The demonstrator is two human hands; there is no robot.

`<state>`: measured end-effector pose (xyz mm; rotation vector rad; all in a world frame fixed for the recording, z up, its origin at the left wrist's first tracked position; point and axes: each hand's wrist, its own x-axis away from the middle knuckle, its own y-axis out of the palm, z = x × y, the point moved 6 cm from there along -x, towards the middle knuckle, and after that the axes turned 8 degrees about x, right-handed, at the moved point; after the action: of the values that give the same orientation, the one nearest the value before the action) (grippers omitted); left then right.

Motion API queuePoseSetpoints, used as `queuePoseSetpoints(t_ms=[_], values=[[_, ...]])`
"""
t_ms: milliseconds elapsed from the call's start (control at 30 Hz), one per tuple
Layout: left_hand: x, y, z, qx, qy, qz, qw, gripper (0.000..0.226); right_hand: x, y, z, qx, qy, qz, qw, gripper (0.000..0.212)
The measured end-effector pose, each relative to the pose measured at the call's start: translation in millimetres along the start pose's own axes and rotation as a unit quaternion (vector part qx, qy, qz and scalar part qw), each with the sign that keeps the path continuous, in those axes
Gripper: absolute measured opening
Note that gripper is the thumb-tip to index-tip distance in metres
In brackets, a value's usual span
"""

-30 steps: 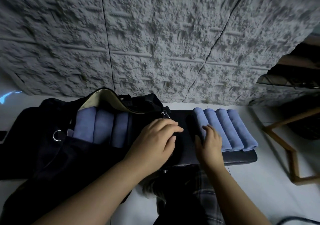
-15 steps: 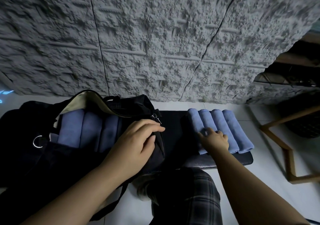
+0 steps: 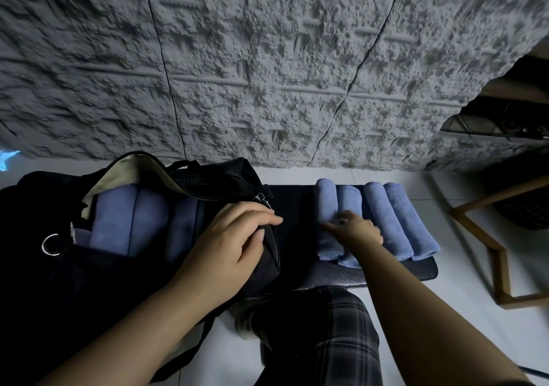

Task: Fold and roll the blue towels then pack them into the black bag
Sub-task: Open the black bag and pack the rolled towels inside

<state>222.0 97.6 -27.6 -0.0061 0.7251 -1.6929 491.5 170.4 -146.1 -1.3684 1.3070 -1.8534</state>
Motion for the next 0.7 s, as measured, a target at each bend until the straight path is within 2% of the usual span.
queuePoseSetpoints(t_ms=[100, 167, 233, 300, 467, 600, 700], values=[[-2.5, 2.0, -0.7, -0.010, 0.005, -0.002, 1.000, 0.027, 1.6, 8.5, -14.5, 0.002, -0.036, -0.013, 0.999, 0.061], [-3.8, 2.7, -0.9, -0.014, 0.006, -0.003, 1.000, 0.027, -0.8, 19.0, -20.0, -0.003, -0.056, -0.060, 0.997, 0.068], [-4.5, 2.1, -0.6, -0.012, 0.002, -0.003, 1.000, 0.027, -1.6, 26.1, -21.0, -0.019, -0.052, -0.116, 0.992, 0.078], [-4.4, -0.2, -0.3, -0.011, -0.001, -0.003, 1.000, 0.027, -0.2, 25.7, -22.0, -0.026, -0.032, -0.128, 0.991, 0.077], [1.5, -3.7, -4.4, -0.013, -0.020, -0.014, 1.000, 0.026, 18.9, 27.0, -33.1, -0.069, -0.003, -0.029, 0.997, 0.060], [6.4, -4.9, -10.2, 0.006, -0.053, -0.018, 0.998, 0.029, 41.2, 29.6, -35.8, -0.147, -0.048, 0.027, 0.988, 0.036], [9.1, -6.1, -13.1, 0.045, -0.114, 0.000, 0.992, 0.030, 62.6, 15.4, -37.4, -0.242, -0.092, 0.072, 0.963, 0.033]])
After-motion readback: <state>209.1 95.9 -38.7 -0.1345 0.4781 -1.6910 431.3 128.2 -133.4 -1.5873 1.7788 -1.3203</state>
